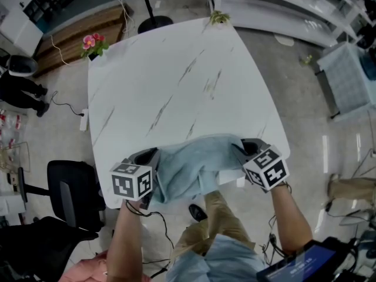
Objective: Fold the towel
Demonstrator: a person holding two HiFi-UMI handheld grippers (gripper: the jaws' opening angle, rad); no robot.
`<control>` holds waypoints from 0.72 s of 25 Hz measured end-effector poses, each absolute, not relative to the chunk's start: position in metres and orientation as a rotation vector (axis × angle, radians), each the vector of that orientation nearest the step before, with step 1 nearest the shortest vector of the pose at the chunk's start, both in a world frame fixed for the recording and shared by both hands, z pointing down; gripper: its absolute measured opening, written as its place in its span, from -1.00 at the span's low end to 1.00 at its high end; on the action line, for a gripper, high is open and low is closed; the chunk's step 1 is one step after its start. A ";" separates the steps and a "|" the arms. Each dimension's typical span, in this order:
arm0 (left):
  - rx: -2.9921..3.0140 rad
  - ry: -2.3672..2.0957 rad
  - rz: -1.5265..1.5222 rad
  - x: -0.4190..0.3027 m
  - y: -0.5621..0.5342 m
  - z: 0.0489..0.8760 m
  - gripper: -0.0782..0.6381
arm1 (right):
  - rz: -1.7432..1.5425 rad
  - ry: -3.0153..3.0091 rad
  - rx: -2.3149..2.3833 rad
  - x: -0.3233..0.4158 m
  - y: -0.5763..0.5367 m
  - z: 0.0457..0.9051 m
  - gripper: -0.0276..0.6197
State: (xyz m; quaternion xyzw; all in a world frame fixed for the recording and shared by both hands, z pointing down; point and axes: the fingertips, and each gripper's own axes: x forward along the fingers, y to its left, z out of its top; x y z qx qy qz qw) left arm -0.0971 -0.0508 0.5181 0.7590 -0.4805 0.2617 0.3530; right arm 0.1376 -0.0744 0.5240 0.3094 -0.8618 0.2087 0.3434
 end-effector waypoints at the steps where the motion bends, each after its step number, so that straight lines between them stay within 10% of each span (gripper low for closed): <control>1: 1.971 -1.262 0.670 -0.099 -0.051 0.512 -0.73 | 0.525 -2.252 0.820 0.137 -0.076 0.517 -0.82; 18: 2.173 -1.878 0.600 -0.170 -0.069 0.291 -0.73 | 0.057 -2.534 0.981 0.077 -0.115 0.325 -0.82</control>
